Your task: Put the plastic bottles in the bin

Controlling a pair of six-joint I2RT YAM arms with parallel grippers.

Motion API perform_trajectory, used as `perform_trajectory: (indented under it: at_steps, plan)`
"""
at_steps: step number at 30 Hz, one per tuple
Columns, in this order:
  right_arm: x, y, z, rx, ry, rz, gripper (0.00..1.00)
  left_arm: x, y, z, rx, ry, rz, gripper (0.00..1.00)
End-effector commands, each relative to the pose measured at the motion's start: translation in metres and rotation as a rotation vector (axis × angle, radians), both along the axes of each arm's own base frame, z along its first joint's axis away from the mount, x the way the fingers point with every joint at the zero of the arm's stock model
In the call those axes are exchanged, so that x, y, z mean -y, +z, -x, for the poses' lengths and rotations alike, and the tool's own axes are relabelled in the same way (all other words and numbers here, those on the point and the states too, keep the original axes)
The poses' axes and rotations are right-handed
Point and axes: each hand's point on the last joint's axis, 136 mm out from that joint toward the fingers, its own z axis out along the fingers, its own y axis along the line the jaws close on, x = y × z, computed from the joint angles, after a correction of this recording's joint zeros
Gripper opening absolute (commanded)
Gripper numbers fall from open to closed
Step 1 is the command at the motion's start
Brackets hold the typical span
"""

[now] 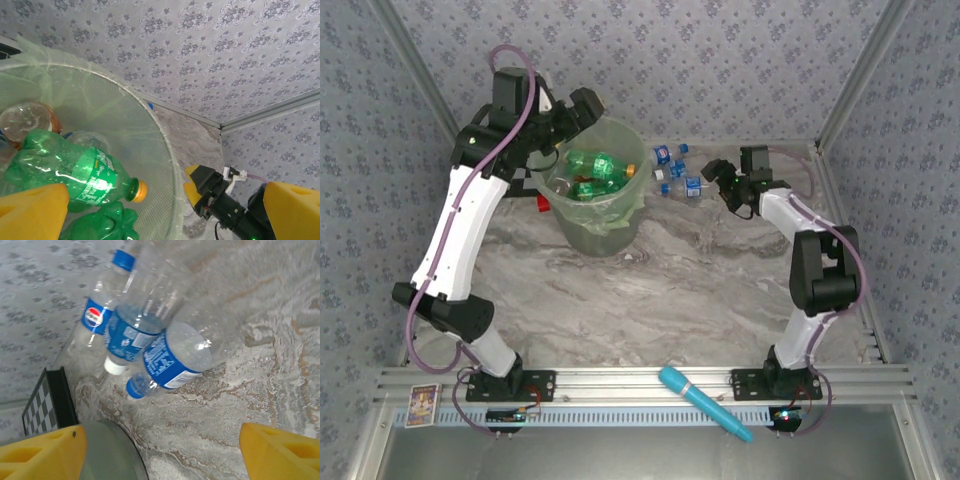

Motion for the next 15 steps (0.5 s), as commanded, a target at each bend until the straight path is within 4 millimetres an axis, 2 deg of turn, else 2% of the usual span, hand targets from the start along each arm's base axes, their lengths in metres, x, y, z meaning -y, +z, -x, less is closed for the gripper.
perform_trajectory:
  at_steps: [1, 7, 15]
  plan:
    - [-0.008, 0.005, -0.020, -0.015, -0.115, -0.122, 0.82, -0.013, 0.015, 0.016, 0.065, 0.004, -0.061, 1.00]
    - [-0.006, -0.030, -0.039, -0.076, -0.258, -0.204, 0.82, -0.017, 0.016, 0.019, 0.084, -0.003, -0.096, 1.00]
    - [-0.009, -0.062, -0.059, -0.124, -0.379, -0.270, 0.82, -0.025, 0.016, 0.020, 0.084, 0.004, -0.121, 1.00]
